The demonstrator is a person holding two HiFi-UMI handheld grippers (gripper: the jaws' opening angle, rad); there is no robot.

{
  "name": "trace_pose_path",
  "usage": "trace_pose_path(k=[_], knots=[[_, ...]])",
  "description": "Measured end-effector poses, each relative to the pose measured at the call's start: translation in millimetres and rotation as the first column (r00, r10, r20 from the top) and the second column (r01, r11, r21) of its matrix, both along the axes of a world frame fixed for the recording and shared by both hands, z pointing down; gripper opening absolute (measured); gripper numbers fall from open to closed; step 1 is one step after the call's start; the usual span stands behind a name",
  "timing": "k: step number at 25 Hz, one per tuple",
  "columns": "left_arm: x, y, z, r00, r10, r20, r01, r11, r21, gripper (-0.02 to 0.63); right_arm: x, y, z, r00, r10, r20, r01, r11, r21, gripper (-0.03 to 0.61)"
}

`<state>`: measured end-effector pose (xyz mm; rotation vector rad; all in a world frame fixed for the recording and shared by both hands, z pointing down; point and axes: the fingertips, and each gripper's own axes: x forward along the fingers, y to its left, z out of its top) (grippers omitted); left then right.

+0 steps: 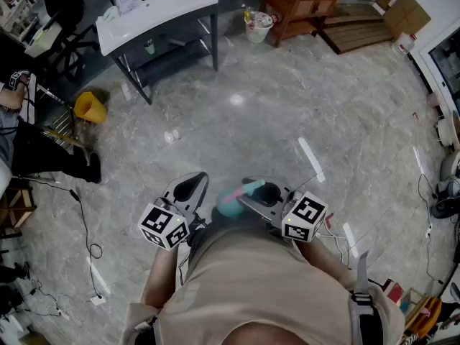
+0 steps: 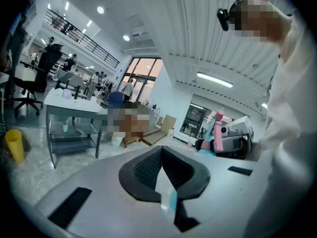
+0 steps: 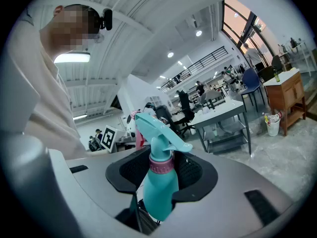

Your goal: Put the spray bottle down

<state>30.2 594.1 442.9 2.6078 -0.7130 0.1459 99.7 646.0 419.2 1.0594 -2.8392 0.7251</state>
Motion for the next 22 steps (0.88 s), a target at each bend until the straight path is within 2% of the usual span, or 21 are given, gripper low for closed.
trace_pose_path(k=[4, 14, 18, 22], knots=[[2.4, -5.7, 3.4, 1.000, -0.012, 0.001, 0.012, 1.000, -0.016, 0.009, 7.7, -6.4, -2.2, 1.000, -0.013, -0.028, 0.014, 1.000, 0.025, 0.158], [45.0, -33.0, -17.6, 0.997, -0.066, 0.043, 0.063, 0.996, 0.066, 0.009, 49.8, -42.8, -6.1, 0.997, -0.065, 0.037, 0.063, 0.997, 0.033, 0.158], [50.6, -39.9, -17.3, 0.991, -0.120, 0.065, 0.116, 0.991, 0.066, 0.009, 65.7, -59.6, -11.3, 0.993, -0.089, 0.084, 0.086, 0.995, 0.042, 0.158], [56.9, -50.3, -15.6, 0.979, -0.171, 0.111, 0.163, 0.984, 0.078, 0.009, 80.5, -78.2, -12.4, 0.989, -0.125, 0.074, 0.121, 0.991, 0.055, 0.158]])
